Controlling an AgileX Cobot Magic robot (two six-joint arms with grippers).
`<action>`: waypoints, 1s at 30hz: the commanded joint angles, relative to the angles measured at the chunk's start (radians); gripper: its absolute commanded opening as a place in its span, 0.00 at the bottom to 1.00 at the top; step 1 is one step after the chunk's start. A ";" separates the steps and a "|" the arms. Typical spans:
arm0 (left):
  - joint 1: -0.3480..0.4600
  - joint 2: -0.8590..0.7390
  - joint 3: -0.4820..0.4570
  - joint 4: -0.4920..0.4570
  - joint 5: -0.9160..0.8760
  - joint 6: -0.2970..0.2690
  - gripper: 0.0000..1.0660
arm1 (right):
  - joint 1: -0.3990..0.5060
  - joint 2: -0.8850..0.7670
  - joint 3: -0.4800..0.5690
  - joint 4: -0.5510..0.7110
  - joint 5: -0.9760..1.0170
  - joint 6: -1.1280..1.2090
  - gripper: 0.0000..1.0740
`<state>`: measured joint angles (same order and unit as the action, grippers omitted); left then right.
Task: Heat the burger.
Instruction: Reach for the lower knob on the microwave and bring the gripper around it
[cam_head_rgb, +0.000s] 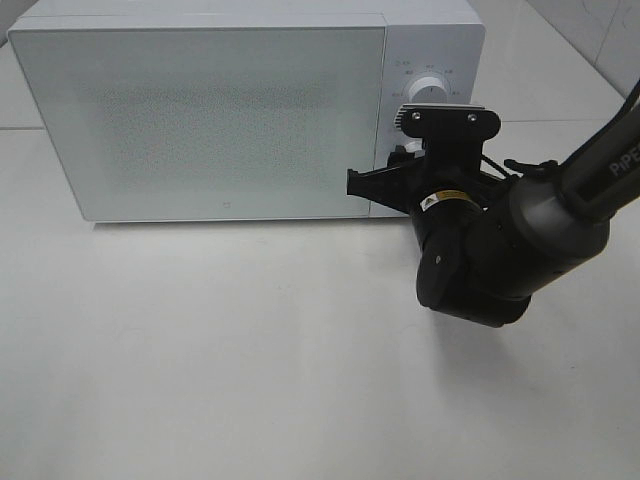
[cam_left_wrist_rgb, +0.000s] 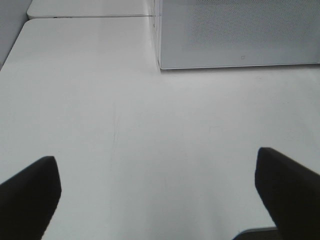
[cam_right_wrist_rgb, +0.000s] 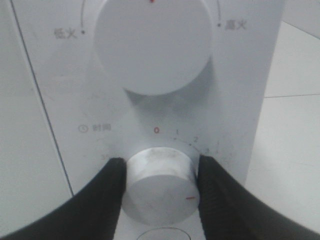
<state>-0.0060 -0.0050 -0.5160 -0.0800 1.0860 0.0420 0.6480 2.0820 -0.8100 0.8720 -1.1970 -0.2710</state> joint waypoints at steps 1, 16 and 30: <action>0.002 -0.015 0.000 -0.011 -0.013 -0.004 0.92 | -0.008 -0.004 -0.011 -0.026 -0.064 0.080 0.00; 0.002 -0.015 0.000 -0.011 -0.013 -0.004 0.92 | -0.008 -0.004 -0.011 -0.269 -0.124 0.618 0.01; 0.002 -0.015 0.000 -0.011 -0.013 -0.004 0.92 | -0.008 -0.004 -0.010 -0.321 -0.204 1.033 0.03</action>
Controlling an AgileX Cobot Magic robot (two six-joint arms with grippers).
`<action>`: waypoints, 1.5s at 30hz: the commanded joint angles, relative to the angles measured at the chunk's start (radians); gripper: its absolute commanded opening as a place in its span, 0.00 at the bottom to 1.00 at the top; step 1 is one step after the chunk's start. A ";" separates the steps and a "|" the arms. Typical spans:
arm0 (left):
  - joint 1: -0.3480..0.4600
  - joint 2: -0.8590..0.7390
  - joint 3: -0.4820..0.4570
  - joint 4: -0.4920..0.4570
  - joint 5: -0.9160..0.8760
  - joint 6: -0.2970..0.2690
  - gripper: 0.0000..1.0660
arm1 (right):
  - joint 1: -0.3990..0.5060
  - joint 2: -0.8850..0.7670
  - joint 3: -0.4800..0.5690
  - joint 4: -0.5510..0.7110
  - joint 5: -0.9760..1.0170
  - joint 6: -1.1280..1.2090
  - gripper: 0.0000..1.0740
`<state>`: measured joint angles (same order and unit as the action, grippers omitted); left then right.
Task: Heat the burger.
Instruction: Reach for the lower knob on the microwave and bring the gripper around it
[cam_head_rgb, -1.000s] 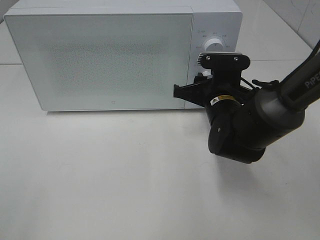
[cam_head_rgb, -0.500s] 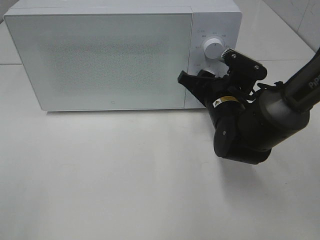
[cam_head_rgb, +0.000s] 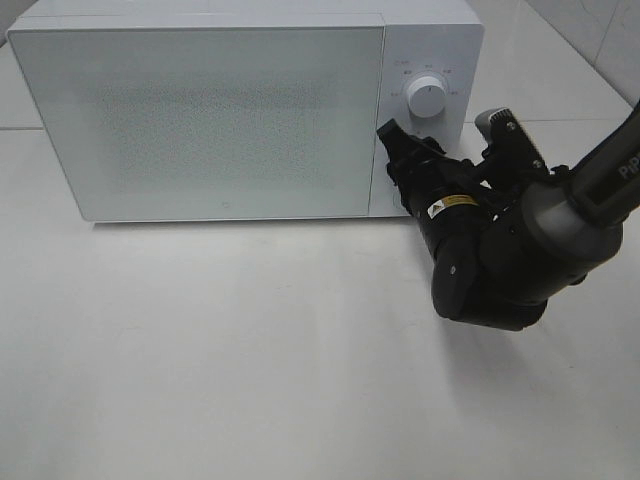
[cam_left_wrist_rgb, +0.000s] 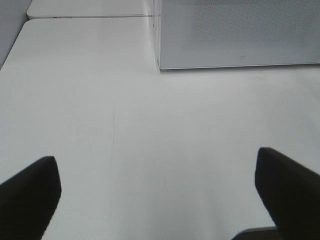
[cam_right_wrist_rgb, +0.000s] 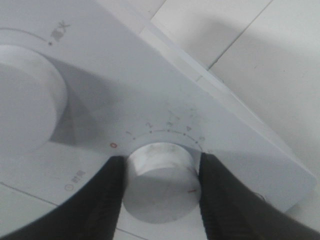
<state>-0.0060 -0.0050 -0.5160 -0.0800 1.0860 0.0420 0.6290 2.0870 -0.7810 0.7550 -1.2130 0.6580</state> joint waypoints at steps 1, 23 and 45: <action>0.002 -0.015 0.000 -0.011 -0.013 -0.004 0.92 | 0.011 -0.009 -0.039 -0.204 -0.188 0.158 0.03; 0.002 -0.015 0.000 -0.011 -0.013 -0.004 0.92 | 0.011 -0.009 -0.039 -0.203 -0.188 0.626 0.04; 0.002 -0.015 0.000 -0.011 -0.013 -0.004 0.92 | 0.011 -0.009 -0.039 -0.184 -0.188 0.776 0.05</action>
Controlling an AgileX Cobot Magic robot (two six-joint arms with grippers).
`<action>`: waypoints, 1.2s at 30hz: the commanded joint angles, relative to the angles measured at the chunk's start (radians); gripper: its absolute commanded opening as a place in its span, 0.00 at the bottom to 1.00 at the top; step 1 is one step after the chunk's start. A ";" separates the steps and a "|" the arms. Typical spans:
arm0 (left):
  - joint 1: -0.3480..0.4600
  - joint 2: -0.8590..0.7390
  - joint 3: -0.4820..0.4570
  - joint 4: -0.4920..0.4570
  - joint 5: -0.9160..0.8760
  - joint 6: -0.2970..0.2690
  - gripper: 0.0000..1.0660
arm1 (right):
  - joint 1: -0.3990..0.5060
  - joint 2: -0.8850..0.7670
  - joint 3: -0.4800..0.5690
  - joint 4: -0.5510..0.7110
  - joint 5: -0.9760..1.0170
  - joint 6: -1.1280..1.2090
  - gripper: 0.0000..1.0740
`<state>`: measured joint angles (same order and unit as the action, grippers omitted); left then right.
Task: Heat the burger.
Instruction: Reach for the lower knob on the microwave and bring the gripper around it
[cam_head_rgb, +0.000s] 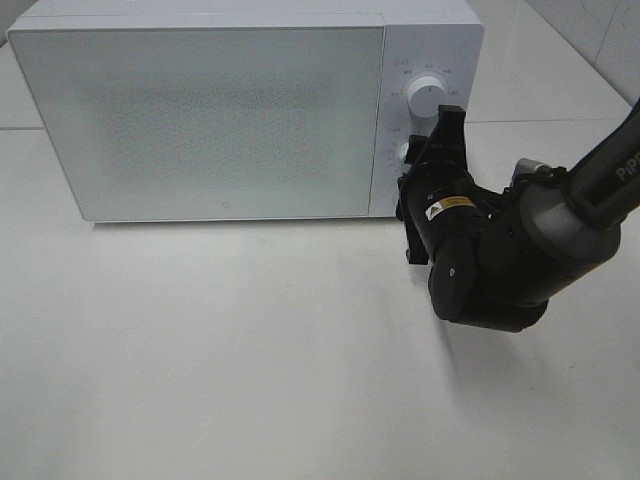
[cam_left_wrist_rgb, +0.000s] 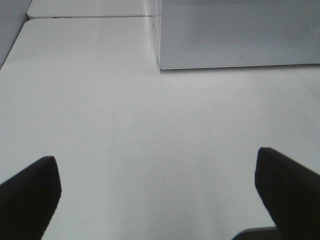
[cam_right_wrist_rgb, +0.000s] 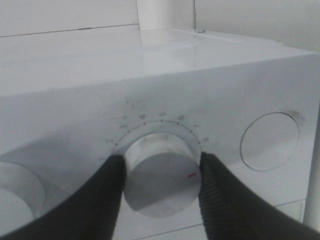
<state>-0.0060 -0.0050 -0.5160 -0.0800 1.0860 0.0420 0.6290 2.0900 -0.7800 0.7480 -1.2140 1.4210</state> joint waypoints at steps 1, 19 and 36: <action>0.002 -0.015 0.000 -0.011 -0.013 -0.004 0.92 | 0.011 -0.012 -0.040 -0.172 -0.187 0.013 0.05; 0.002 -0.015 0.000 -0.011 -0.013 -0.004 0.92 | 0.011 -0.012 -0.040 -0.007 -0.186 0.004 0.22; 0.002 -0.015 0.000 -0.011 -0.013 -0.004 0.92 | 0.012 -0.024 0.032 0.026 -0.141 -0.118 0.68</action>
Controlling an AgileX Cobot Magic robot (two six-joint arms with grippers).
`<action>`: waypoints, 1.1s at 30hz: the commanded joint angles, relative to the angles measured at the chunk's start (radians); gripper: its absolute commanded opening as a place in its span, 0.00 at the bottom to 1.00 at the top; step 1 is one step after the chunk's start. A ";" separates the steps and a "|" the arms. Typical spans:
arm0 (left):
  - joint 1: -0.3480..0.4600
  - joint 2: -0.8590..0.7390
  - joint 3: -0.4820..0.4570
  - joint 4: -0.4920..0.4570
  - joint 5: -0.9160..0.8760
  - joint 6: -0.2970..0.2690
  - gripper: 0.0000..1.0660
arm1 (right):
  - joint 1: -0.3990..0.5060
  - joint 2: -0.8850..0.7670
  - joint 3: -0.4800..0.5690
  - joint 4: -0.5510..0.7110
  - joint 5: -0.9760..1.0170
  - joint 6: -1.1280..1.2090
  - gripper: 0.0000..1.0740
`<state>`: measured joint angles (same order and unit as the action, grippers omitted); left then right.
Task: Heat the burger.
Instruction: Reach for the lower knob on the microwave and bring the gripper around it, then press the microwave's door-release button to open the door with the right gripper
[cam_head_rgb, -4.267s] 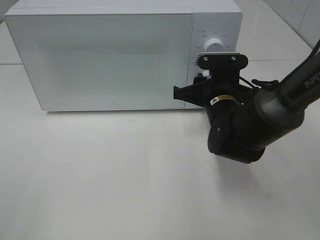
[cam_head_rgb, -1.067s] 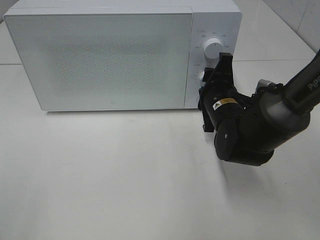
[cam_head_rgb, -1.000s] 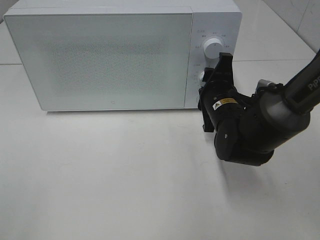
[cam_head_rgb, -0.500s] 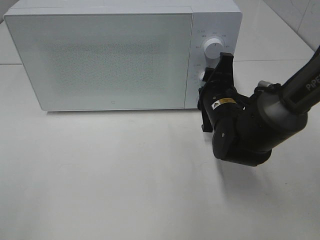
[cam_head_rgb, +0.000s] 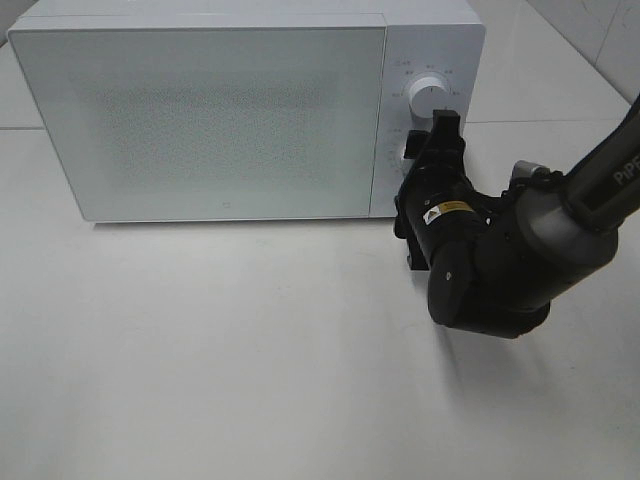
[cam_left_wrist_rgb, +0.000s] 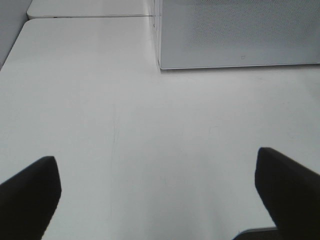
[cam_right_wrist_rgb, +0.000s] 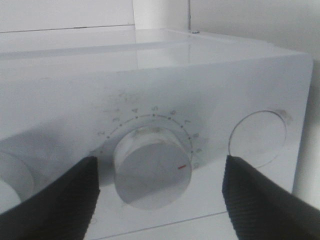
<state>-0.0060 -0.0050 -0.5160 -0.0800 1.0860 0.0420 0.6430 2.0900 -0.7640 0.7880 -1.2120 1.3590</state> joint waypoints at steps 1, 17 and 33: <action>0.002 -0.015 0.000 -0.011 -0.013 -0.004 0.92 | -0.002 -0.024 0.016 -0.014 -0.143 -0.056 0.68; 0.002 -0.015 0.000 -0.011 -0.013 -0.004 0.92 | -0.003 -0.254 0.119 -0.173 0.272 -0.618 0.68; 0.002 -0.015 0.000 -0.011 -0.013 -0.004 0.92 | -0.164 -0.537 0.117 -0.177 1.072 -1.549 0.68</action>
<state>-0.0060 -0.0050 -0.5160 -0.0810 1.0860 0.0420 0.5110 1.5950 -0.6450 0.6220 -0.2750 -0.0740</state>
